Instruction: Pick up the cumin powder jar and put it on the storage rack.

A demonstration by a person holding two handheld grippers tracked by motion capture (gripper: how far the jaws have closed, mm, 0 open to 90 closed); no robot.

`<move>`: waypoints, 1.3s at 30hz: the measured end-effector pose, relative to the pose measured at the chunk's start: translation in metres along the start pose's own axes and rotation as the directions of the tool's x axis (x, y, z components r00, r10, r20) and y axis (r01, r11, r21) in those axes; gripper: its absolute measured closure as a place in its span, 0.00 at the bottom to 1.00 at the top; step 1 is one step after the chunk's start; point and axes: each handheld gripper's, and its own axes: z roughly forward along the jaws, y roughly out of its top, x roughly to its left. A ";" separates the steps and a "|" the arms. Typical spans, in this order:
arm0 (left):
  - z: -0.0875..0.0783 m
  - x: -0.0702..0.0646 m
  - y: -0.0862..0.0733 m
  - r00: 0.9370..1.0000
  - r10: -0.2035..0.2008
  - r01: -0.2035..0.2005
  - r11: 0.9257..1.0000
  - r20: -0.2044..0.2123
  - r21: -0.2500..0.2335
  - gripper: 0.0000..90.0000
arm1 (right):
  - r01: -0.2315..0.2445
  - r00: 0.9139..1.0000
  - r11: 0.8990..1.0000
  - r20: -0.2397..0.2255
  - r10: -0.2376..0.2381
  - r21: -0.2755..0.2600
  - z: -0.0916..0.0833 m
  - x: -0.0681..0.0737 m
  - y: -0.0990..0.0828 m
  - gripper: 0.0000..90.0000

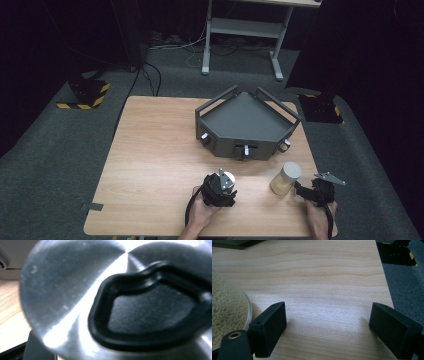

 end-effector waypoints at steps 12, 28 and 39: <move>-0.001 0.000 -0.004 1.000 -0.021 0.021 1.000 -0.002 -0.016 0.35 | 0.001 1.000 1.000 0.000 -0.001 0.000 0.000 0.000 0.000 0.15; -0.005 0.005 0.001 1.000 -0.028 0.028 1.000 0.014 -0.013 0.35 | 0.002 1.000 1.000 -0.001 -0.002 0.000 0.000 0.000 0.000 0.15; -0.021 0.014 0.013 0.999 -0.024 0.025 0.999 0.024 -0.020 0.35 | 0.003 1.000 1.000 -0.002 -0.003 0.000 0.000 0.000 0.000 0.15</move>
